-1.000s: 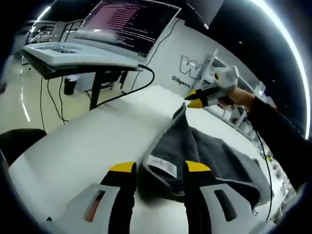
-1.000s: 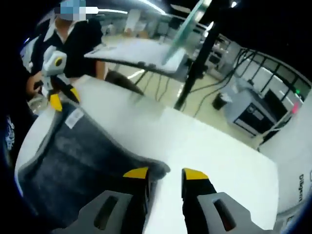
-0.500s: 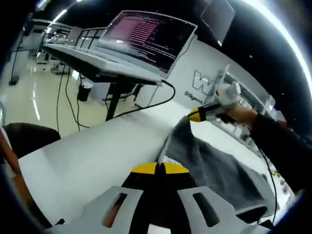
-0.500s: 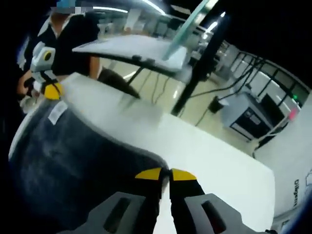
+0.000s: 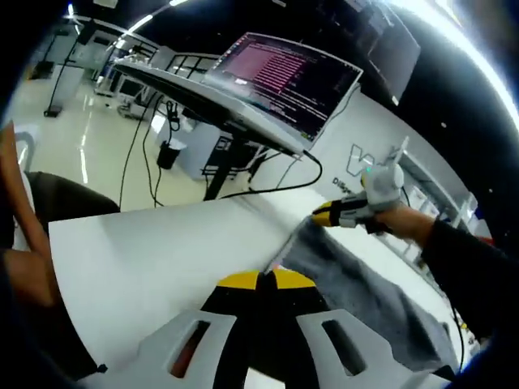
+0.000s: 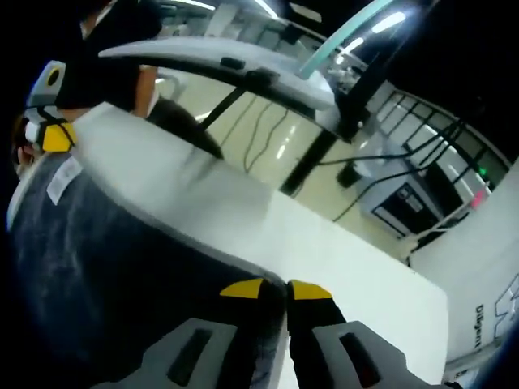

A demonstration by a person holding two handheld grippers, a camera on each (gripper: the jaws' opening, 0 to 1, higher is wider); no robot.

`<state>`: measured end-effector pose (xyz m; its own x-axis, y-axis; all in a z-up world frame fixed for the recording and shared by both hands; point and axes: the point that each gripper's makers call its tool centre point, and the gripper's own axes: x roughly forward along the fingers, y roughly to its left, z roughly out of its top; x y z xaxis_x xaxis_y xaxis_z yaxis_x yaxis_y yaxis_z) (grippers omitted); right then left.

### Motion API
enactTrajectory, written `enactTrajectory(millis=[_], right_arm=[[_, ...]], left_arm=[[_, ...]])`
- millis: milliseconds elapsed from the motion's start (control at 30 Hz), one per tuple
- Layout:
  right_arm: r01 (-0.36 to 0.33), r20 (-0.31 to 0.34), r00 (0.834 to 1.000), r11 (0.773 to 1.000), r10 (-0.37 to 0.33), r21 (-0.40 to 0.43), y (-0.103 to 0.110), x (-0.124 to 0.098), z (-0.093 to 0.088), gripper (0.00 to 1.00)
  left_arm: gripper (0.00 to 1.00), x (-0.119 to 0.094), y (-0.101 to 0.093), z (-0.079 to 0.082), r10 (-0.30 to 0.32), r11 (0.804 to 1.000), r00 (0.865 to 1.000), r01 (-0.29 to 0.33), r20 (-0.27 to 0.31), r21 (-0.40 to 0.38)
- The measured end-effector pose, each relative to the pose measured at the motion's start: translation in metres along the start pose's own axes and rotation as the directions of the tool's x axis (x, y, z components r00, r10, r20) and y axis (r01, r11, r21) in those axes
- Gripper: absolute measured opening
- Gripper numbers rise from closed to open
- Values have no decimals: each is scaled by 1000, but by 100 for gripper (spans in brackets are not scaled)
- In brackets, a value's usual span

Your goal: Open the folded towel by lifting each exposed corner and separating the folded layers until the towel lies flat within the target outline without major curled edges

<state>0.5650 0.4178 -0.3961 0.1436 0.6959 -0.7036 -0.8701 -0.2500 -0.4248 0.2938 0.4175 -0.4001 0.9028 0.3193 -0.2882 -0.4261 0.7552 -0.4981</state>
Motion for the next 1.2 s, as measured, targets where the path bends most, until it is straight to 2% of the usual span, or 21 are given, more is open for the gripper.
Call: enactTrajectory(millis=[67, 100, 200, 267, 333, 367, 400, 433, 500, 533, 633, 700, 733, 767, 833, 933, 967, 1033, 1100, 1133, 1200], right_arm=[[5, -9, 1000, 1000, -5, 3, 4, 1, -1, 10], [22, -12, 1000, 1000, -22, -9, 1, 0, 1, 13], [92, 30, 995, 995, -93, 44, -7, -14, 11, 33], [141, 44, 988, 984, -146, 106, -16, -25, 11, 55], [198, 41, 978, 970, -205, 144, -30, -36, 13, 69], [230, 41, 970, 959, -240, 166, -34, -45, 13, 75], [270, 49, 957, 940, -286, 209, -43, -57, 14, 80], [280, 52, 953, 934, -298, 221, -46, -61, 14, 88], [322, 73, 932, 902, -356, 288, -56, -82, 18, 98], [363, 76, 909, 867, -410, 341, -66, -104, 18, 99], [424, 79, 871, 824, -485, 376, -73, -145, 15, 99], [462, 89, 843, 798, -531, 387, -78, -176, 15, 99], [470, 85, 838, 792, -539, 390, -73, -195, 12, 99], [487, 77, 827, 777, -557, 399, -68, -212, 9, 99], [510, 84, 803, 754, -590, 414, -65, -239, 5, 99], [538, 101, 758, 706, -644, 462, -41, -296, -9, 99], [549, 101, 741, 685, -664, 479, -34, -311, -14, 99], [560, 102, 721, 663, -685, 496, -14, -344, -27, 99], [585, 72, 688, 610, -723, 535, 6, -380, -46, 99], [589, 66, 682, 601, -728, 540, 9, -385, -48, 99], [620, 57, 642, 562, -764, 548, 29, -421, -63, 99]], left_arm=[[19, 0, 5, 7, 10, 1000, 1000, -9, 30, -28], [22, -3, 17, 14, 99, 995, 992, -100, 72, 3], [34, -11, 18, 35, 145, 981, 974, -164, 172, 100], [54, -7, 3, 46, 88, 977, 975, -124, 202, 173], [81, 1, -20, 36, 20, 966, 989, -56, 146, 251], [87, 3, -32, 36, -19, 955, 988, -28, 154, 295], [92, 4, -47, 29, -69, 927, 990, 19, 120, 374], [95, 5, -51, 27, -67, 914, 992, 17, 109, 404], [93, 7, -69, 27, -123, 884, 987, 63, 101, 463], [95, 8, -81, 23, -153, 875, 986, 102, 70, 474], [85, 11, -98, 26, -222, 864, 974, 181, 34, 471], [85, 14, -105, 29, -241, 851, 970, 205, 12, 484], [87, 13, -107, 28, -244, 848, 970, 209, 10, 488], [88, 13, -118, 29, -291, 826, 957, 258, -13, 501], [90, 13, -131, 35, -339, 806, 941, 302, -21, 509], [94, 9, -142, 42, -386, 776, 922, 341, -28, 530], [95, 7, -147, 47, -419, 760, 907, 366, -26, 537], [99, 7, -151, 52, -446, 736, 894, 401, -55, 545], [100, 8, -158, 60, -478, 696, 875, 433, -80, 573], [100, 8, -160, 62, -484, 692, 872, 437, -80, 575], [100, 4, -173, 71, -519, 670, 851, 460, -75, 582]])
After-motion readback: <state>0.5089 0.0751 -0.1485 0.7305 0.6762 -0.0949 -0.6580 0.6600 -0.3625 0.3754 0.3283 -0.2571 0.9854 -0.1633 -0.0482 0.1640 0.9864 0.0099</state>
